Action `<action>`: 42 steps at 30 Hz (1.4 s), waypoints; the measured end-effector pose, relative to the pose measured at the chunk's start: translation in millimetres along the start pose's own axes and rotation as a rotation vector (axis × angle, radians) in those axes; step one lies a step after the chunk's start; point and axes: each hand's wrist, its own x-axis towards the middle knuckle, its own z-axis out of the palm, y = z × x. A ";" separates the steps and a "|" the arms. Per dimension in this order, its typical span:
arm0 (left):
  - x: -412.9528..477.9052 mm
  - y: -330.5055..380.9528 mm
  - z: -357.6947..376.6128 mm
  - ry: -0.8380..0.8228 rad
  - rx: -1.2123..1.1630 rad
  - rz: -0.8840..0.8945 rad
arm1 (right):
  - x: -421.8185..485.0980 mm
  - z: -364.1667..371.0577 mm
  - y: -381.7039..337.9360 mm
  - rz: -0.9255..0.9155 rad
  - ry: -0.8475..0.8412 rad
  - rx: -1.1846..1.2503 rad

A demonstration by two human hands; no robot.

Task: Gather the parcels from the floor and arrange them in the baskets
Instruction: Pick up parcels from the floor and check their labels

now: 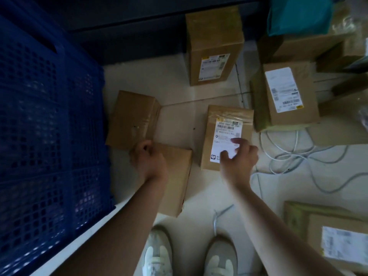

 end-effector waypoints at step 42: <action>-21.4 38.6 -87.8 -0.443 -0.253 0.053 | -33.2 -18.2 -47.8 0.167 -0.360 0.632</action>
